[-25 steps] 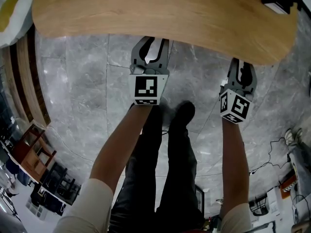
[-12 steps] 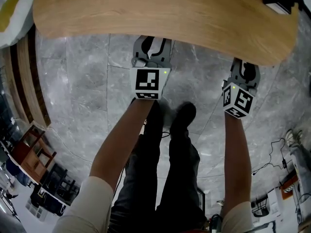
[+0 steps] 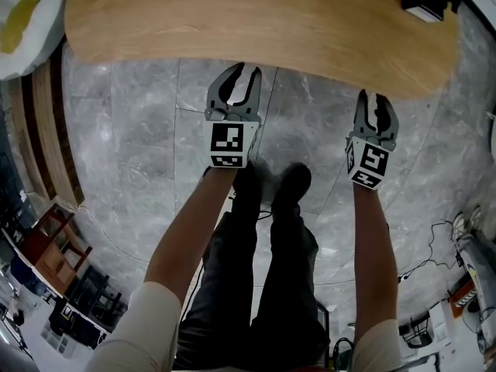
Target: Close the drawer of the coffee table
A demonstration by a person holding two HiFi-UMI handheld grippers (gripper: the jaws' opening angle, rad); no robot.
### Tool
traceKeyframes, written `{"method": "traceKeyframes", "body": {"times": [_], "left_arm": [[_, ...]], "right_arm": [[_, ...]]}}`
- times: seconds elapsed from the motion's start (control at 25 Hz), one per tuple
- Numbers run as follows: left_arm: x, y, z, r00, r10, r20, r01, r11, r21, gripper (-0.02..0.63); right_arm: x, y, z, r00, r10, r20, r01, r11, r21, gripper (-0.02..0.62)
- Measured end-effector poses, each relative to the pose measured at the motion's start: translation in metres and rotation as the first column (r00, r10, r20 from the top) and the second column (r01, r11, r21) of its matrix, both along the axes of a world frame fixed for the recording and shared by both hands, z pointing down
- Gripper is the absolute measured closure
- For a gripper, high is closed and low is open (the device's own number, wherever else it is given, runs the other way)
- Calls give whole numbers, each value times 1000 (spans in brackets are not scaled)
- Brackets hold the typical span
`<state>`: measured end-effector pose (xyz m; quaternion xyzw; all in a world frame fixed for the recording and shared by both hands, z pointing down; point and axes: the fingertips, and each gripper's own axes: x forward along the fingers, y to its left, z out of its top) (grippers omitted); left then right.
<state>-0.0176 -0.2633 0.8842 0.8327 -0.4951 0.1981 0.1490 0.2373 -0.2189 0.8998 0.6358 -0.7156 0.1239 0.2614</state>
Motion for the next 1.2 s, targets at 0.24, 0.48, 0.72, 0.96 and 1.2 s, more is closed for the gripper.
{"method": "traceKeyframes", "body": {"times": [0.24,0.48,0.72,0.96,1.2], "left_arm": [[-12,11,-33,1000,10,9,-10,1000,-4,489],[-12,14,-94,1000,5,2,-5,1000,20,523],[-17,25,-168,1000,4,3,-4,1000,27,523],[-20,43,-246,1000,1,-13,-1,999,40,525],[-25,64,-329,1000,-5,-29,6,999,41,558]], "right_arm": [[-6,17,-27,1000,6,12,-6,1000,-25,460],[-1,29,-88,998,33,44,-32,999,-21,476],[-3,39,-179,991,53,123,-56,998,18,513],[-6,52,-258,993,19,115,-25,999,48,540],[-14,80,-334,991,-12,134,6,999,46,557]]}}
